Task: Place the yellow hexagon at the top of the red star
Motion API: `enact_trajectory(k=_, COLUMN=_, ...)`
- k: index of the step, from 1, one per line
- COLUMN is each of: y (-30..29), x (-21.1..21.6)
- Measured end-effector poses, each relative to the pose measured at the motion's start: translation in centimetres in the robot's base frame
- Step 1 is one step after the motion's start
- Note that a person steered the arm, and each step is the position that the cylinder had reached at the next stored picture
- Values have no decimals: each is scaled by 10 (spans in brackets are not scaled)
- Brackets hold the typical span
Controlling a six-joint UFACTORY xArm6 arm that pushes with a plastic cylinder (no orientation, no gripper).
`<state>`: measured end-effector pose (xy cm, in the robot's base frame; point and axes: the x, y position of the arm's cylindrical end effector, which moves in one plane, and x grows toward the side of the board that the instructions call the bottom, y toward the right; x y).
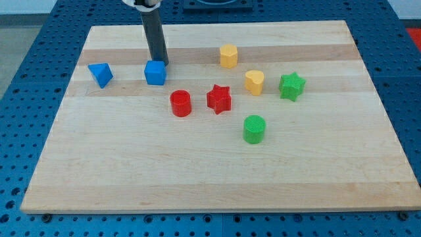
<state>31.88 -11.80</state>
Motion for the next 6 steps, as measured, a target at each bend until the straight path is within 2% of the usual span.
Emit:
enact_trajectory(k=1, y=24, x=-4)
enact_trajectory(k=3, y=52, x=-48)
enact_trajectory(k=6, y=140, x=-52)
